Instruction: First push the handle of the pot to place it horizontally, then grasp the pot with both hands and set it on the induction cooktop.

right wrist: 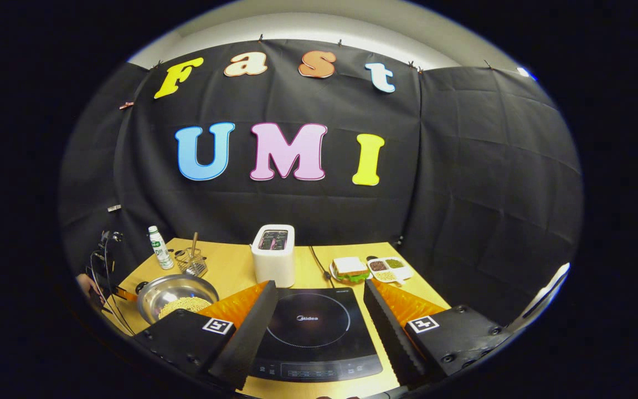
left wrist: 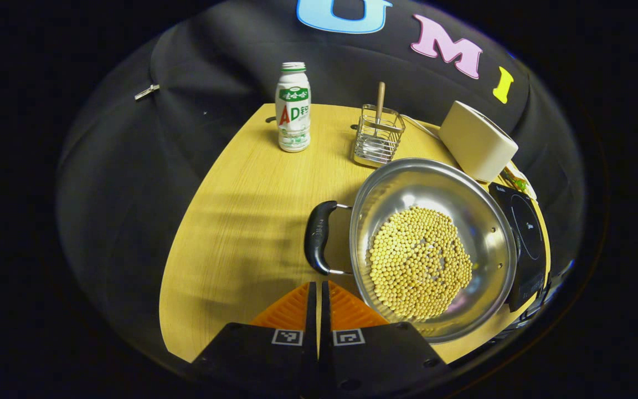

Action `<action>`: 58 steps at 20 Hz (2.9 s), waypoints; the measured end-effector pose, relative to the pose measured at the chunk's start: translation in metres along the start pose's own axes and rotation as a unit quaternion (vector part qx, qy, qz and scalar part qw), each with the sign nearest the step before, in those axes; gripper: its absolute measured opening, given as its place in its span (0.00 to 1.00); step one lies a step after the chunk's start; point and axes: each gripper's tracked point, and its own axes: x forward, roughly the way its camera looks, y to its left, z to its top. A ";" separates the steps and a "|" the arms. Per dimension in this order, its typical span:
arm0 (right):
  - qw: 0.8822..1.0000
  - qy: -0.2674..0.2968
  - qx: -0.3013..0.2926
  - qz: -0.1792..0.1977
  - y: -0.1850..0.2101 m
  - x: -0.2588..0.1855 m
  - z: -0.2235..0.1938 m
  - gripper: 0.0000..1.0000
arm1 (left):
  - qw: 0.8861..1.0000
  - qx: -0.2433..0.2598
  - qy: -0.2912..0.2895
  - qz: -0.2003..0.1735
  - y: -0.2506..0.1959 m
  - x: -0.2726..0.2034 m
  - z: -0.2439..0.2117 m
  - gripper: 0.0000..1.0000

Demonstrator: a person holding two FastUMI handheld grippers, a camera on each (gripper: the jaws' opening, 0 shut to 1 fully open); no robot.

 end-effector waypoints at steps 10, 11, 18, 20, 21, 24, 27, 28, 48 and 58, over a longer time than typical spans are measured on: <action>0.984 0.131 0.032 0.112 0.106 0.049 -0.074 0.99 | 0.990 -0.042 -0.134 -0.028 0.014 -0.051 0.052 0.95; 0.980 0.150 0.041 0.122 0.117 0.053 -0.083 0.99 | 0.989 -0.041 -0.138 -0.030 0.012 -0.050 0.056 0.95; 0.947 0.270 0.089 0.152 0.171 0.084 -0.153 0.99 | 0.989 -0.004 -0.133 -0.061 -0.005 -0.022 0.076 0.95; 0.940 0.288 0.100 0.156 0.184 0.095 -0.166 0.99 | 0.990 0.000 -0.125 -0.070 -0.009 -0.009 0.079 0.96; 0.937 0.293 0.102 0.157 0.189 0.100 -0.172 1.00 | 0.990 0.001 -0.120 -0.075 -0.010 -0.003 0.079 0.96; 0.932 0.310 0.098 0.161 0.200 0.113 -0.187 1.00 | 0.991 0.003 -0.101 -0.086 -0.015 0.017 0.077 0.95; 0.926 0.328 0.098 0.159 0.207 0.123 -0.203 1.00 | 0.992 0.003 -0.086 -0.092 -0.019 0.031 0.074 0.96; 0.924 0.334 0.099 0.159 0.209 0.124 -0.207 0.99 | 0.992 0.003 -0.081 -0.095 -0.021 0.036 0.073 0.96; 0.890 0.419 0.114 0.139 0.233 0.141 -0.278 0.60 | 0.994 -0.007 0.031 -0.106 -0.028 0.080 0.037 0.64; 0.888 0.423 0.105 0.144 0.227 0.129 -0.275 0.56 | 0.994 -0.016 0.040 -0.102 -0.031 0.063 0.021 0.59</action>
